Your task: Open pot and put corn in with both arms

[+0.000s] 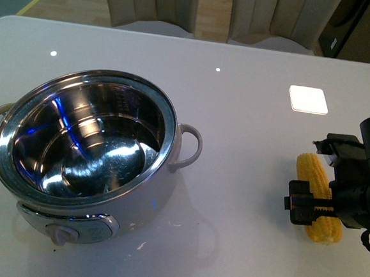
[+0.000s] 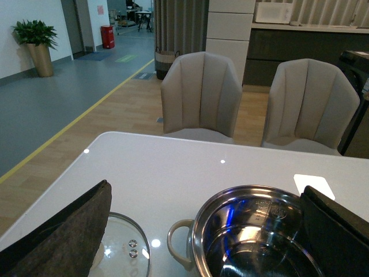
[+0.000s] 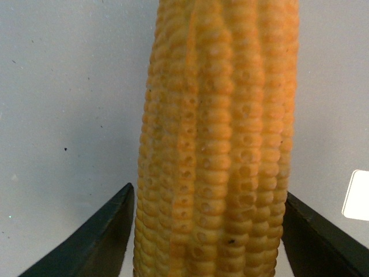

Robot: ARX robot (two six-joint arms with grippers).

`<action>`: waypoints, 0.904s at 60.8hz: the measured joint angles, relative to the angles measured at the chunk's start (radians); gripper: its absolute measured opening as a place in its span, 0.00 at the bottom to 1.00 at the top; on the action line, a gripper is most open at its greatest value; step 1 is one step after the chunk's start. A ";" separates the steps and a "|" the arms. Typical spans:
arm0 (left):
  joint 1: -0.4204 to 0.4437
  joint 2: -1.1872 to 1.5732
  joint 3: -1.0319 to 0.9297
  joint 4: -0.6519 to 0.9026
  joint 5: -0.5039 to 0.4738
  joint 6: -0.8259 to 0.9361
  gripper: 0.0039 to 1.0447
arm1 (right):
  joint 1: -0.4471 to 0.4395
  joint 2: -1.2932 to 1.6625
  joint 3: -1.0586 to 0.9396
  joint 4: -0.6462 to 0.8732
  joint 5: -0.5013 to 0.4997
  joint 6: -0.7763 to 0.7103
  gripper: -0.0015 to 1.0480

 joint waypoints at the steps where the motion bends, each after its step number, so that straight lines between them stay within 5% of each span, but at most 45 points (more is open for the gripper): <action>1: 0.000 0.000 0.000 0.000 0.000 0.000 0.93 | 0.000 0.000 -0.003 0.000 -0.002 -0.003 0.57; 17: 0.000 0.000 0.000 0.000 0.000 0.000 0.93 | -0.033 -0.086 -0.114 0.021 -0.066 -0.068 0.30; 38: 0.000 0.000 0.000 0.000 0.000 0.000 0.93 | -0.096 -0.510 -0.239 -0.117 -0.210 -0.153 0.23; 55: 0.000 0.000 0.000 0.000 0.000 0.000 0.93 | 0.067 -0.797 -0.190 -0.241 -0.267 -0.054 0.22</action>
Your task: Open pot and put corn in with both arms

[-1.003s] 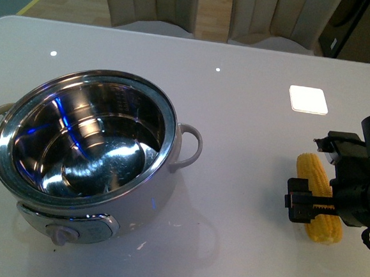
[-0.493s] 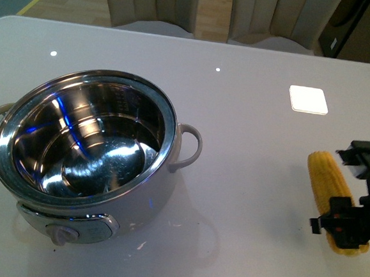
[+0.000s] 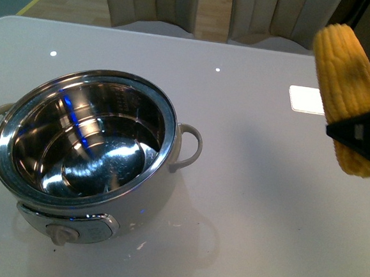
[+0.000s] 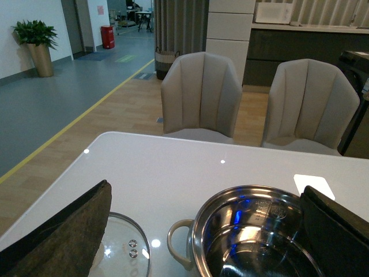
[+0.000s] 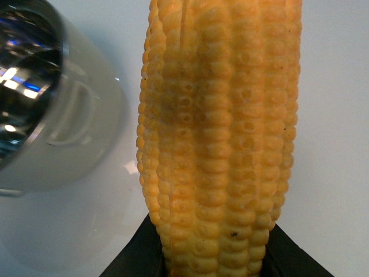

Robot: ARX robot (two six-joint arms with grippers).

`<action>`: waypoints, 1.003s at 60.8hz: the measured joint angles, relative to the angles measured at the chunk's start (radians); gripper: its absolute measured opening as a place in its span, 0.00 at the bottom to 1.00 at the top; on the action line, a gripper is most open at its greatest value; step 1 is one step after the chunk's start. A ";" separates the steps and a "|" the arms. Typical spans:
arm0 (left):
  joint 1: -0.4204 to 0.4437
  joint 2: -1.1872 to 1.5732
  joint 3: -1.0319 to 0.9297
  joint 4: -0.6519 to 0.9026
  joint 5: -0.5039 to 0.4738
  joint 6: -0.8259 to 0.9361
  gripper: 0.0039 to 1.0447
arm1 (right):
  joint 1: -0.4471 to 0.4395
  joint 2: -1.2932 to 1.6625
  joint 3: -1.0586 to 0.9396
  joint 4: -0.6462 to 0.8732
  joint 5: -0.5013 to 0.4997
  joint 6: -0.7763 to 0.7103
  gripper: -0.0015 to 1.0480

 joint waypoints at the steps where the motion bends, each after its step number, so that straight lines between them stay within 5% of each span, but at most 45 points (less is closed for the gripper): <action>1: 0.000 0.000 0.000 0.000 0.000 0.000 0.93 | 0.019 -0.003 0.008 0.000 0.000 0.018 0.22; 8: 0.000 0.000 0.000 0.000 0.000 0.000 0.93 | 0.143 0.019 0.061 0.009 0.013 0.109 0.22; 24: 0.000 0.000 0.000 0.000 0.000 0.000 0.93 | 0.275 0.129 0.177 0.052 0.016 0.303 0.22; 61: 0.000 0.000 0.000 0.000 0.000 0.000 0.93 | 0.410 0.388 0.352 0.111 -0.015 0.525 0.22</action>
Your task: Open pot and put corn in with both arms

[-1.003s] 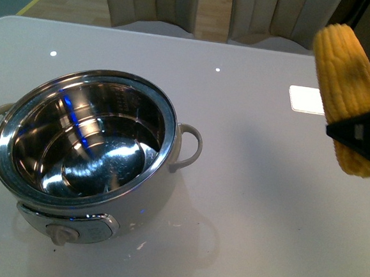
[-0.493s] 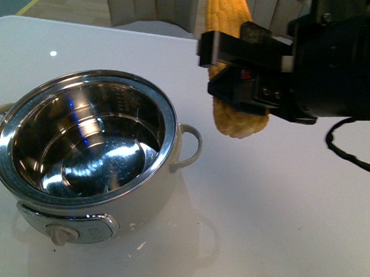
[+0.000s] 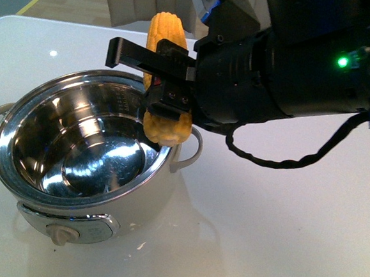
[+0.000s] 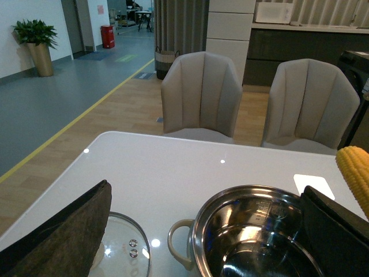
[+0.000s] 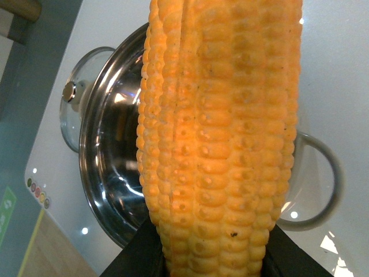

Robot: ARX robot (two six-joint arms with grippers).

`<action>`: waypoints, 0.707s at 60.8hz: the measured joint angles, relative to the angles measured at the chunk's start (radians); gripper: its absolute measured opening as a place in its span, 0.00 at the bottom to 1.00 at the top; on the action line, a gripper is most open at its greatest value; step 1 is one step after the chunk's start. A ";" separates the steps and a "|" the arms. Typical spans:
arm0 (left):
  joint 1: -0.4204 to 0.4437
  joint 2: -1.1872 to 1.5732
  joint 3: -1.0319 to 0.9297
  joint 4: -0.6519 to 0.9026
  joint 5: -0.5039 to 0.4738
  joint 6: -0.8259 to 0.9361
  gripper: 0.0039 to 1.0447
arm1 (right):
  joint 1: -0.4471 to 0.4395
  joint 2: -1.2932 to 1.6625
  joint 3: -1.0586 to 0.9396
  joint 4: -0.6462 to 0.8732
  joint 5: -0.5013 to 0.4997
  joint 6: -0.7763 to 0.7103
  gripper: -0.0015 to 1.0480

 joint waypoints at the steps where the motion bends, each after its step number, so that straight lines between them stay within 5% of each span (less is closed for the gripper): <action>1: 0.000 0.000 0.000 0.000 0.000 0.000 0.93 | 0.002 0.003 0.003 0.001 -0.001 0.004 0.22; 43: 0.000 0.000 0.000 0.000 0.000 0.000 0.93 | 0.045 0.193 0.134 0.038 -0.035 0.207 0.22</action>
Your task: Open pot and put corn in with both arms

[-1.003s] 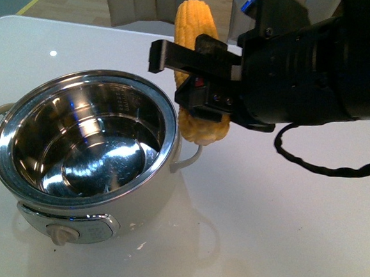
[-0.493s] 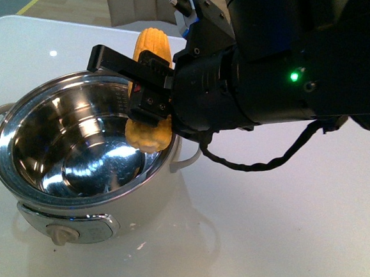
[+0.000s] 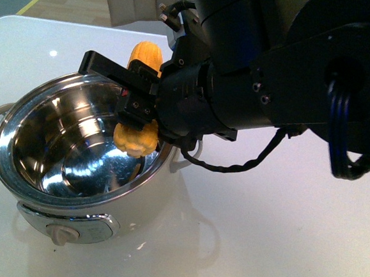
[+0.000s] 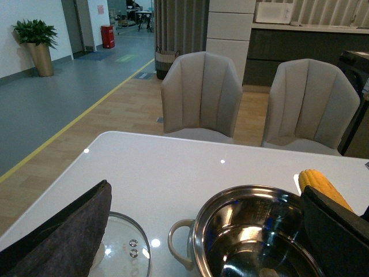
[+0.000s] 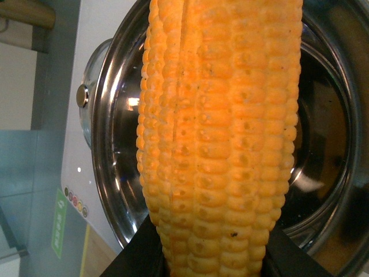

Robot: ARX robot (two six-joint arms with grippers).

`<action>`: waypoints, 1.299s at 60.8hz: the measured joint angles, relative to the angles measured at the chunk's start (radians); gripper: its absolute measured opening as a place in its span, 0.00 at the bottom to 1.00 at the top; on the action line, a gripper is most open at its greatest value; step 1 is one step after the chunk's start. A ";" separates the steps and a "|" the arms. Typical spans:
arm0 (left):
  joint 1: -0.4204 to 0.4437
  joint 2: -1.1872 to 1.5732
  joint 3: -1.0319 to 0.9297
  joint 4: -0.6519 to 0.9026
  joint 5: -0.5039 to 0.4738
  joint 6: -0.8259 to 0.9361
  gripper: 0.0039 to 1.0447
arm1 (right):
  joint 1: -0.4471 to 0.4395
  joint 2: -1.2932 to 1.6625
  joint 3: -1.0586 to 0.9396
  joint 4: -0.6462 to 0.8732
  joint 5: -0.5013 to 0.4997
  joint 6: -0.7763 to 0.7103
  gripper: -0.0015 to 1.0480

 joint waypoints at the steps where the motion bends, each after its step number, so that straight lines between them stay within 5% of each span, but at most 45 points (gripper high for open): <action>1: 0.000 0.000 0.000 0.000 0.000 0.000 0.93 | 0.000 0.002 0.003 -0.001 0.000 0.001 0.22; 33: 0.000 0.000 0.000 0.000 0.000 0.000 0.93 | 0.024 0.102 0.074 -0.034 0.005 0.074 0.23; 61: 0.000 0.000 0.000 0.000 0.000 0.000 0.93 | 0.028 0.092 0.072 -0.013 0.003 0.106 0.92; 79: 0.000 0.000 0.000 0.000 0.000 0.000 0.93 | -0.058 -0.026 -0.050 0.050 0.021 0.129 0.91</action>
